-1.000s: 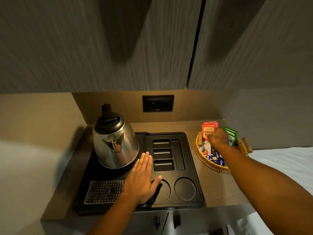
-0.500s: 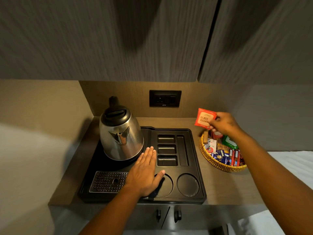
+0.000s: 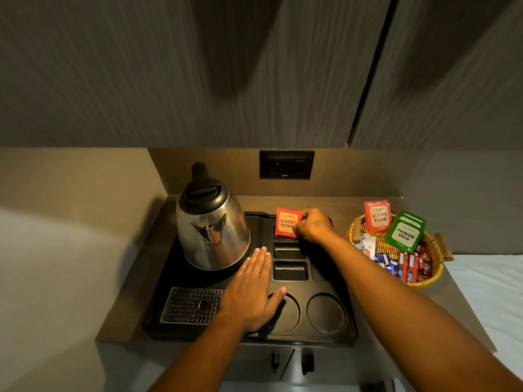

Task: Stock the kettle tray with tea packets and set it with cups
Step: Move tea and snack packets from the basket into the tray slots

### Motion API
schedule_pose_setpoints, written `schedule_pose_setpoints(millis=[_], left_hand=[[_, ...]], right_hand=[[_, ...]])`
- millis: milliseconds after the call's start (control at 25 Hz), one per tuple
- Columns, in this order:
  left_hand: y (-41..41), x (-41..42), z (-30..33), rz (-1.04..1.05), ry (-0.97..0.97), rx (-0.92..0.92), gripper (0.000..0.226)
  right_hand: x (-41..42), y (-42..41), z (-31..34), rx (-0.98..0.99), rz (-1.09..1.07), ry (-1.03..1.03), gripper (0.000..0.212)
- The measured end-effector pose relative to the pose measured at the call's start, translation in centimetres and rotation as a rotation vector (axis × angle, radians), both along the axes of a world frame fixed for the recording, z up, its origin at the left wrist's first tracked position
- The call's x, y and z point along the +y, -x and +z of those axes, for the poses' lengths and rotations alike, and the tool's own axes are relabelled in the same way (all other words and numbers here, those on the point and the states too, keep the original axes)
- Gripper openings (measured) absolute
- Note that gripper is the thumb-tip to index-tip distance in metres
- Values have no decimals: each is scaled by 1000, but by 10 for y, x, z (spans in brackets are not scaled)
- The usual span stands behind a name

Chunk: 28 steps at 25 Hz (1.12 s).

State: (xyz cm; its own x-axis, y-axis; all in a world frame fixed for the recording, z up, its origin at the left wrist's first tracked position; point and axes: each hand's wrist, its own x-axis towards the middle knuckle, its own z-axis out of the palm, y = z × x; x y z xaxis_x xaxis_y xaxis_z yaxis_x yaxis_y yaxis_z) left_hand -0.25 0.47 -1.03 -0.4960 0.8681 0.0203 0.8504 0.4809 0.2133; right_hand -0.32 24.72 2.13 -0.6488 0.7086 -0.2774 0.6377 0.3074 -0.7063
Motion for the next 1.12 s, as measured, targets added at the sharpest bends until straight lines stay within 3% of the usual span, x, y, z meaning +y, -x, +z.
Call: schedule_pose_setpoints(millis=[160, 280, 360, 440, 560, 720, 840, 1120], left_hand=[[0, 1, -1, -5, -18, -2, 82], [0, 0, 0, -12, -4, 3, 82], [-1, 0, 1, -2, 0, 3, 81], [-1, 1, 2, -3, 11, 3, 81], [-1, 1, 1, 0, 28, 5, 83], [0, 2, -2, 4, 29, 8, 85], [0, 2, -3, 4, 24, 13, 85], [0, 1, -3, -2, 20, 3, 84]], right_hand=[[38, -53, 17, 36, -115, -243, 36], [71, -112, 31, -122, -89, -587, 36], [89, -139, 44, -81, -100, -711, 40], [103, -153, 56, -10, -131, -732, 32], [120, -168, 62, -232, -134, -654, 25], [130, -183, 55, -591, -8, -583, 71], [135, -184, 50, -611, 8, -589, 81], [141, -178, 50, -607, 12, -584, 72]])
